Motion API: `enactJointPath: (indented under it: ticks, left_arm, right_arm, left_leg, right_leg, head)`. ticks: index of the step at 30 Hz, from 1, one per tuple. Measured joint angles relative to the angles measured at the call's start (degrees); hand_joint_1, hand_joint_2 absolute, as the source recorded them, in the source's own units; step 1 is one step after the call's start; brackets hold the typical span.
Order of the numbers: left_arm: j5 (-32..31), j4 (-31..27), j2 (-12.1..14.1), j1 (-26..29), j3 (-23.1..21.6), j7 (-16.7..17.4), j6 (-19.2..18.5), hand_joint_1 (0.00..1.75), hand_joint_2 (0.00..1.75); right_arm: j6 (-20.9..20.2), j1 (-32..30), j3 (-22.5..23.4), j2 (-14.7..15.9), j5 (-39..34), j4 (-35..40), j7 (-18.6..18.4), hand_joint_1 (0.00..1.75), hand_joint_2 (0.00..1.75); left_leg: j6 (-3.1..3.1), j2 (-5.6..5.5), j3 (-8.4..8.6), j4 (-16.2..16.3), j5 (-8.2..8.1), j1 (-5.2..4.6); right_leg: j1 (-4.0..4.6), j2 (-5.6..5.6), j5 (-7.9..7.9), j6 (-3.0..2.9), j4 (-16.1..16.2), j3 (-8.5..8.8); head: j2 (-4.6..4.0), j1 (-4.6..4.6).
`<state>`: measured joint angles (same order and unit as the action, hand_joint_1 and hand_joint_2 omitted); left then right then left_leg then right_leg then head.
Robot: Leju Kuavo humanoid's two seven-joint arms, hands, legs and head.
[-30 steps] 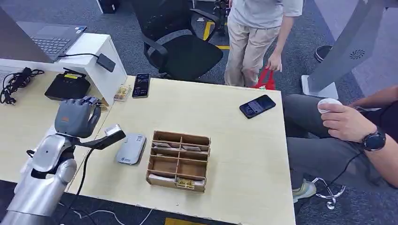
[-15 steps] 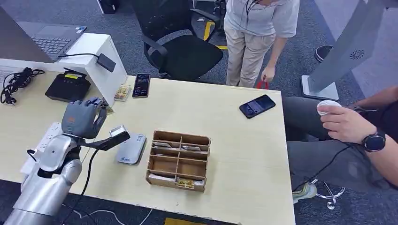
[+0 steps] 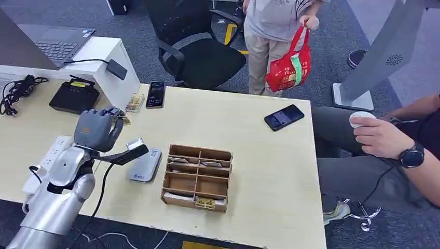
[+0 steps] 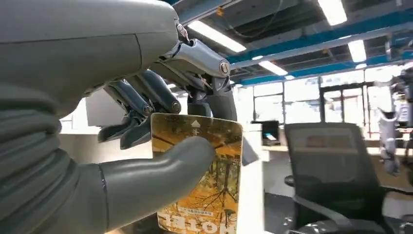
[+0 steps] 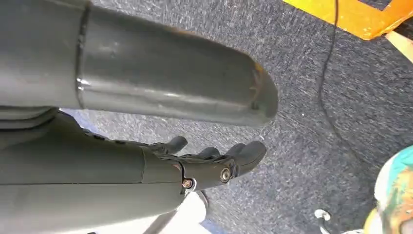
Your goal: Pass the card to the sensor for recognition and then transmit it.
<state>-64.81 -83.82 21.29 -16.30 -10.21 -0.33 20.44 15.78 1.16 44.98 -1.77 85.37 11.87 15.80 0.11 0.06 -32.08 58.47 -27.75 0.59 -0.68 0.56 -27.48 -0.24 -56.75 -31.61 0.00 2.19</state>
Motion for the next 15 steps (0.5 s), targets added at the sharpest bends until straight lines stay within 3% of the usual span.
enactJointPath:
  ticks: [15]
  left_arm:
    - [0.0,0.6,-0.8,-0.2,-0.8,0.0,0.0,1.75,1.75]
  right_arm:
    - [0.0,-0.2,0.0,0.0,0.0,-0.1,0.3,0.00,0.00]
  left_leg:
    - [0.00,-0.01,0.00,0.0,0.00,0.01]
  right_leg:
    - [0.00,-0.01,0.00,0.00,0.0,-0.01]
  head:
    - [0.00,0.00]
